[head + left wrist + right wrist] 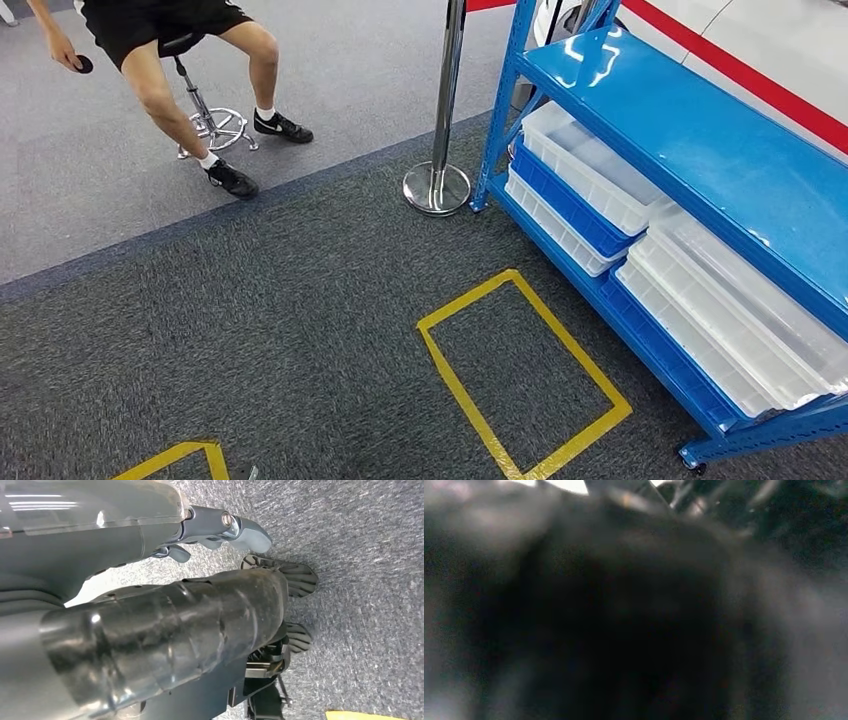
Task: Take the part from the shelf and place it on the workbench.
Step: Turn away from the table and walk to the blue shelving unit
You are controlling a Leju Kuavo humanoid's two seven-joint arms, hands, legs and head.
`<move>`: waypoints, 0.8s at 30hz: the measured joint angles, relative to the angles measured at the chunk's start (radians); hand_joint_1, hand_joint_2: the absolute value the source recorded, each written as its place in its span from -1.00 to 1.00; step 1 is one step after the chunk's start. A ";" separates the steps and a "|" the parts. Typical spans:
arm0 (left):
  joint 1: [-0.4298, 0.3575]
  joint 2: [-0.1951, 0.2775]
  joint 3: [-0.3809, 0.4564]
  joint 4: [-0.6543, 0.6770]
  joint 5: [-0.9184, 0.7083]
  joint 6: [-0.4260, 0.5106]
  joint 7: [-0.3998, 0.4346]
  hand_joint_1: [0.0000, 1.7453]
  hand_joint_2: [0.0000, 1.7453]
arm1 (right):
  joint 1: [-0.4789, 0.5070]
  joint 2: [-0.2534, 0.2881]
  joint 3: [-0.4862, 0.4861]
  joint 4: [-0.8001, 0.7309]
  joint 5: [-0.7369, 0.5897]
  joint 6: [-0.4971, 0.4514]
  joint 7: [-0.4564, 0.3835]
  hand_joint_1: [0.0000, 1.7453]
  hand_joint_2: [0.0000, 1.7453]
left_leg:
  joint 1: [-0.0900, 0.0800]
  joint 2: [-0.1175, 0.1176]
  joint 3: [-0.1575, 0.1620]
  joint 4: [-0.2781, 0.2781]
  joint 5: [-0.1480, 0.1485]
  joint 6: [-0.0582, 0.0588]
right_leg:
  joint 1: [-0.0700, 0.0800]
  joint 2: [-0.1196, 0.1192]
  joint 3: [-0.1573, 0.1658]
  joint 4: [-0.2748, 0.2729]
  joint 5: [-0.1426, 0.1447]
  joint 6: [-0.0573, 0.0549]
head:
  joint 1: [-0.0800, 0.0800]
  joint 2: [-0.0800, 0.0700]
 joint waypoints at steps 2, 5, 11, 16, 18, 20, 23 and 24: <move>0.001 0.000 0.000 0.000 0.000 0.001 0.000 -1.00 -1.00 | 0.000 0.000 0.000 0.000 0.000 0.000 0.001 -1.00 -1.00 | -0.002 0.000 0.020 -0.001 -0.016 -0.002 | 0.004 -0.002 0.047 -0.111 0.075 -0.011 | 0.000 0.000; 0.001 -0.001 0.000 0.000 -0.001 0.001 -0.002 -1.00 -1.00 | 0.001 -0.001 0.000 0.001 0.000 0.000 0.003 -1.00 -1.00 | -0.004 0.001 0.033 -0.004 -0.037 -0.015 | 0.019 -0.009 0.103 -0.219 0.086 -0.031 | 0.000 0.000; -0.004 -0.002 0.000 -0.003 -0.003 0.002 -0.005 -1.00 -1.00 | 0.010 0.001 0.000 -0.002 0.000 0.000 0.005 -1.00 -1.00 | 0.000 0.004 -0.009 0.129 -0.081 -0.046 | 0.008 -0.004 0.208 -0.285 0.035 -0.058 | -0.008 0.000; 0.007 0.000 0.000 -0.003 -0.003 0.002 -0.006 -1.00 -1.00 | 0.010 0.002 0.000 -0.002 0.000 0.000 0.006 -1.00 -1.00 | 0.012 0.004 -0.213 0.240 0.042 -0.062 | 0.001 0.010 0.317 -0.292 -0.049 -0.050 | -0.010 0.000; 0.009 0.001 0.000 -0.002 -0.003 0.002 -0.007 -1.00 -1.00 | 0.010 0.002 0.000 -0.002 0.000 0.000 0.006 -1.00 -1.00 | 0.009 0.003 -0.203 0.140 0.135 -0.063 | -0.002 0.013 0.358 -0.297 -0.087 -0.038 | -0.011 0.000; 0.007 0.001 0.000 0.000 -0.003 0.002 -0.008 -1.00 -1.00 | 0.006 0.002 0.000 -0.001 0.000 0.000 0.005 -1.00 -1.00 | 0.002 -0.001 -0.182 0.091 0.129 -0.051 | -0.002 0.013 0.377 -0.314 -0.106 -0.022 | -0.014 0.000; 0.007 0.001 0.001 0.000 -0.003 0.002 -0.008 -1.00 -1.00 | 0.002 0.002 0.000 -0.002 0.000 0.000 0.004 -1.00 -1.00 | 0.000 -0.005 -0.136 0.049 0.087 -0.018 | -0.003 0.011 0.382 -0.290 -0.068 -0.004 | -0.014 0.000; 0.011 0.001 0.001 0.000 -0.003 0.002 -0.008 -1.00 -1.00 | 0.002 0.002 0.000 -0.003 -0.001 0.001 0.004 -1.00 -1.00 | 0.001 -0.005 -0.109 0.031 0.078 -0.010 | -0.003 0.010 0.353 -0.232 -0.039 -0.003 | -0.014 0.000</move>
